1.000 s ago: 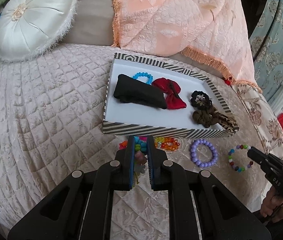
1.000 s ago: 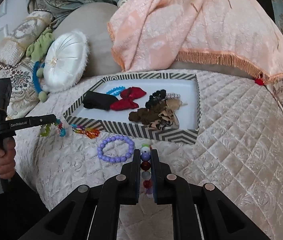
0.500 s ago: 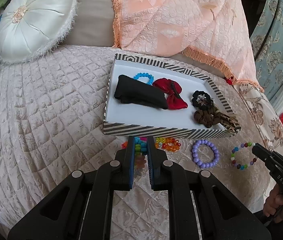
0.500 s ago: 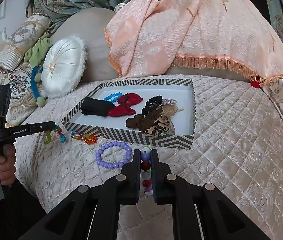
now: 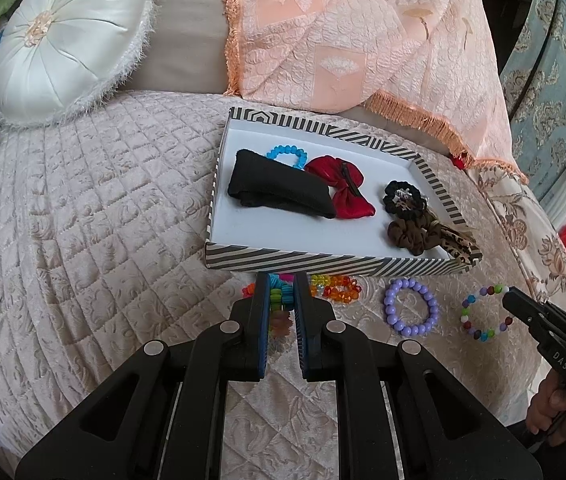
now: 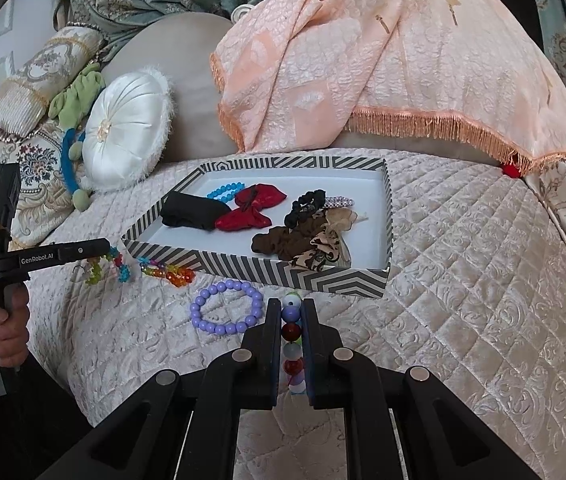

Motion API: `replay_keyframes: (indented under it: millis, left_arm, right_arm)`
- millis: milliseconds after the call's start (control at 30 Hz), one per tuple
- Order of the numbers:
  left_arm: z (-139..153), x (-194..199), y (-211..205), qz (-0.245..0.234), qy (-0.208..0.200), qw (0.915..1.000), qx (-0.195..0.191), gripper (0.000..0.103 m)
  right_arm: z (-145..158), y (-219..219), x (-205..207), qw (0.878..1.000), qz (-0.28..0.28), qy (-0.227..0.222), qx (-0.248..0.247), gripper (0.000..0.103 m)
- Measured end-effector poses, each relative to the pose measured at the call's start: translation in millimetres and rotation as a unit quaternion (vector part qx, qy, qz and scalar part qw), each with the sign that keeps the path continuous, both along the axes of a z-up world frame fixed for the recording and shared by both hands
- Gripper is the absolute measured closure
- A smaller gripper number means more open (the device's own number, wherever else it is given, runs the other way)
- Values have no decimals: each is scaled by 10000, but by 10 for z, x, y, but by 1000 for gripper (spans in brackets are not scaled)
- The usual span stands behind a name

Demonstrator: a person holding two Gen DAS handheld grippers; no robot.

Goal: Organize jewelry
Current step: 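Lift the teal-pink bracelet with left while right lifts the multicolor bead bracelet, then carry both bracelets into the tray and open both tools to release them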

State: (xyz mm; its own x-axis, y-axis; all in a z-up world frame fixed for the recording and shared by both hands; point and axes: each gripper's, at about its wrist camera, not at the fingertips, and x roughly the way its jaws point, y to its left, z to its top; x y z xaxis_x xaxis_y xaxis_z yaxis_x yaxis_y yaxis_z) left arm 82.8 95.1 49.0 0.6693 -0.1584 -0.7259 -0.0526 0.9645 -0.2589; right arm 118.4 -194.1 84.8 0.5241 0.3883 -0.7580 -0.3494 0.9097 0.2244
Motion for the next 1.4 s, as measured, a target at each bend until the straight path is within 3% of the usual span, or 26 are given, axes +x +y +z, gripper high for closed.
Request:
replay_keyframes:
  millis: [467, 700, 833, 933, 1033, 1133, 1267, 1400]
  left_arm:
    - [106, -30, -32, -50, -129, 9999, 8, 93]
    - [505, 33, -120, -216, -406, 9989, 125, 93]
    - [743, 252, -194, -304, -525, 9980, 200, 93]
    - [846, 466, -349, -511, -606, 9963, 316, 93]
    - [779, 679, -484, -688, -543, 9959, 224, 93]
    - [559, 855, -522, -832, -363, 9958, -117, 93]
    - [129, 1034, -406, -703, 307, 9960, -465, 93]
    - [-82, 1071, -260, -409, 627, 9967, -306, 93]
  right_arm:
    - [22, 25, 8, 10000, 10, -52, 10, 94]
    - [233, 44, 174, 9995, 50, -192, 243, 94]
    - [460, 77, 425, 9982, 65, -317, 503, 94]
    - [518, 202, 650, 9985, 130, -365, 396, 94]
    - [462, 329, 843, 9985, 150, -324, 425, 94]
    - [286, 419, 963, 9982, 128, -182, 553, 94]
    - [23, 558, 1118, 9977, 99, 211, 637, 94]
    - [-90, 745, 1165, 9970, 282, 343, 635, 94]
